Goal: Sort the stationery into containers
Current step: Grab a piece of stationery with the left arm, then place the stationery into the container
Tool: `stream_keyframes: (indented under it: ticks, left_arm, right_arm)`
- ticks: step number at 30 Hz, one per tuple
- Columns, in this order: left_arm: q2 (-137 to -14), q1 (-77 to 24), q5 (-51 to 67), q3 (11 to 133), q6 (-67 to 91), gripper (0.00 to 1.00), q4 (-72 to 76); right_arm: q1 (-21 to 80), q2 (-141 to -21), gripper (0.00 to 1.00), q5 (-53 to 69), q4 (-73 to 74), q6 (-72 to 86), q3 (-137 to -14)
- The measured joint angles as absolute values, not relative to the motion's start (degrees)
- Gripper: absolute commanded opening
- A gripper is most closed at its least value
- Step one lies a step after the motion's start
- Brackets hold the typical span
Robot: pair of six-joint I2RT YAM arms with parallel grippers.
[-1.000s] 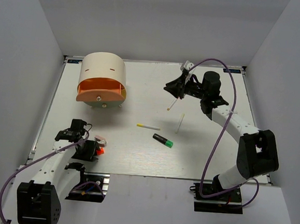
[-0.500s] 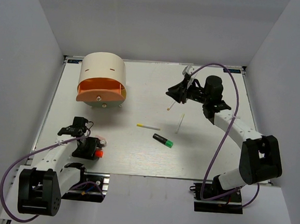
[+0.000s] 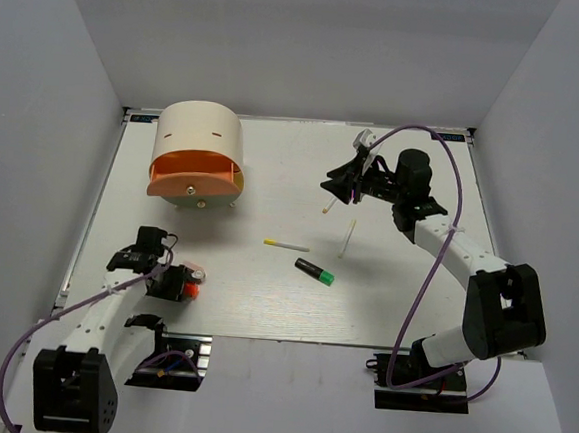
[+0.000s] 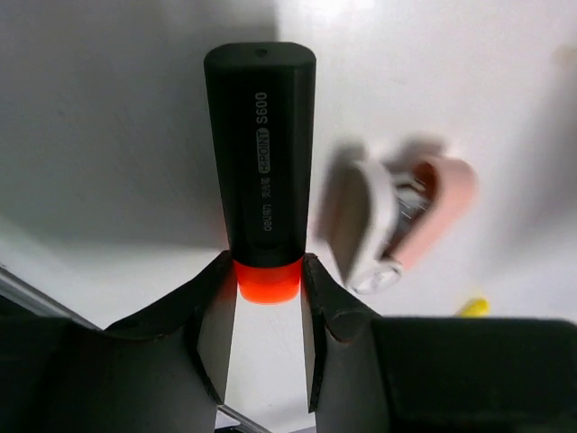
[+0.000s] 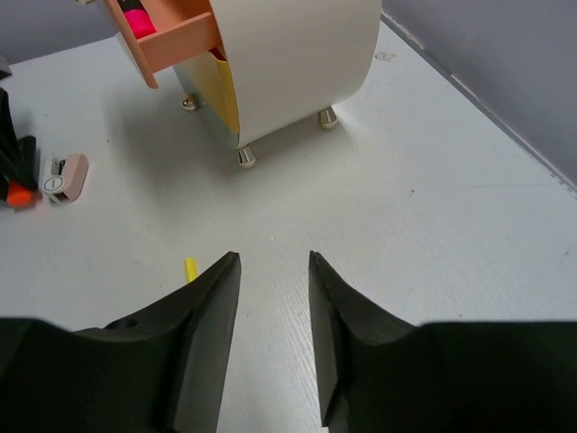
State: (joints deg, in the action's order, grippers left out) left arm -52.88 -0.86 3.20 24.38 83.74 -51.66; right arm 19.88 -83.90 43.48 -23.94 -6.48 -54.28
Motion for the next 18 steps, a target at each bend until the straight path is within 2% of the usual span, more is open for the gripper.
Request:
stream_keyframes:
  ticks: [1, 3, 10, 13, 14, 18]
  left_arm:
    - [-51.0, -0.9, 3.0, 24.6, 83.4, 0.13, -51.8]
    - [-47.7, -0.9, 2.8, 25.8, 82.0, 0.12, -52.4]
    - [-38.1, -0.9, 4.5, 34.8, 72.6, 0.09, -47.7]
    - [-35.3, -0.9, 8.4, 37.8, 67.9, 0.08, -42.4]
    - [-34.7, -0.9, 9.9, 38.5, 66.5, 0.04, -40.6]
    - [-34.0, -0.9, 15.2, 41.7, 63.6, 0.04, -35.4]
  right_arm:
    - [19.9, -83.7, 0.5, 43.5, -23.9, -6.5, -54.1]
    - [19.9, -83.5, 0.55, 43.6, -23.9, -6.7, -53.6]
    - [19.9, -83.5, 0.54, 43.7, -23.6, -7.3, -53.3]
    - [19.9, -83.5, 0.54, 43.7, -23.6, -7.6, -53.3]
    - [19.9, -83.5, 0.54, 43.7, -23.6, -7.6, -53.3]
    - [19.9, -83.5, 0.52, 43.7, -23.6, -7.9, -53.3]
